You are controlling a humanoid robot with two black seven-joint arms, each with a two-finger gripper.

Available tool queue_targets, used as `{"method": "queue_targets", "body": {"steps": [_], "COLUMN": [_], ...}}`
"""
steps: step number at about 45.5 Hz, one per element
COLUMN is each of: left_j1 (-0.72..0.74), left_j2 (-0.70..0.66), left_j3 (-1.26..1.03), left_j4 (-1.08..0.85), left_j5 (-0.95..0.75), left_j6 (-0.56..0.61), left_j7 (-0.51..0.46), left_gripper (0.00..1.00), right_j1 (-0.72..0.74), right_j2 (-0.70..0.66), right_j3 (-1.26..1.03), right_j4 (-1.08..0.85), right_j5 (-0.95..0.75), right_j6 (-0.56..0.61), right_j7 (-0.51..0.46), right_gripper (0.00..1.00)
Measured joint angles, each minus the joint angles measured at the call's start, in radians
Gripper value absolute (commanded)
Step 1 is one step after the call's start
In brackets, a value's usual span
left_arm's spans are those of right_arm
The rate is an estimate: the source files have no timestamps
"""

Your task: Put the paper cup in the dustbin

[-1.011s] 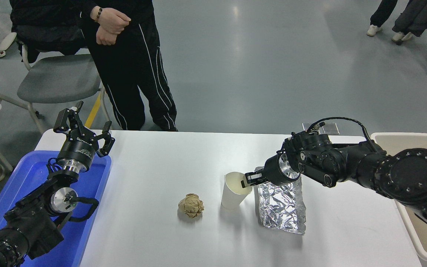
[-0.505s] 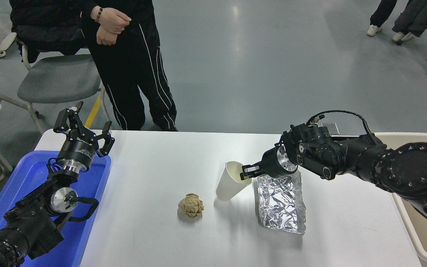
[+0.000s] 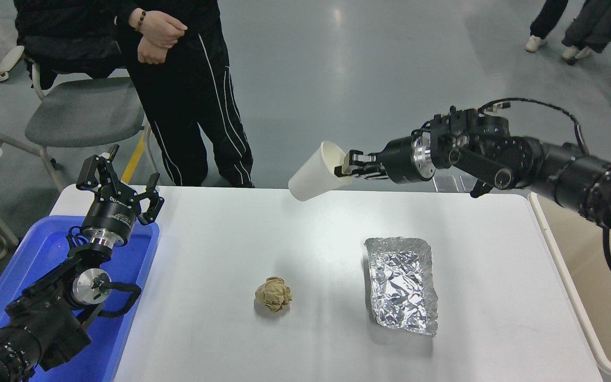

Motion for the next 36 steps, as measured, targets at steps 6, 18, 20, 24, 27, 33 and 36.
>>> {"method": "queue_targets", "body": {"steps": [6,18,20,24,27,33,36], "left_j1": [0.0,0.0,0.0,0.0,0.0,0.0,0.0], "left_j2": [0.0,0.0,0.0,0.0,0.0,0.0,0.0], "left_j3": [0.0,0.0,0.0,0.0,0.0,0.0,0.0], "left_j4": [0.0,0.0,0.0,0.0,0.0,0.0,0.0], "left_j5": [0.0,0.0,0.0,0.0,0.0,0.0,0.0], "left_j6": [0.0,0.0,0.0,0.0,0.0,0.0,0.0], "left_j7": [0.0,0.0,0.0,0.0,0.0,0.0,0.0], "left_gripper": [1.0,1.0,1.0,1.0,1.0,1.0,1.0], "right_j1": [0.002,-0.05,-0.065,-0.103,-0.126,-0.18,-0.207], "right_j2": [-0.036,-0.087,-0.093,-0.099,-0.104,-0.111,-0.114], "right_j3": [0.029,0.094,0.11,0.14,0.158,0.195,0.212], "right_j4": [0.003,-0.1,-0.134,-0.218,-0.274,-0.41,-0.479], "right_j5": [0.069,0.212,0.231,0.262,0.275,0.296,0.303], "right_j6": [0.002,-0.005,-0.007,-0.007,-0.008,-0.008,-0.008], "right_j7": [-0.003,-0.006,-0.005,-0.008,-0.009,-0.014,-0.024], "right_gripper": [0.0,0.0,0.0,0.0,0.0,0.0,0.0]}}
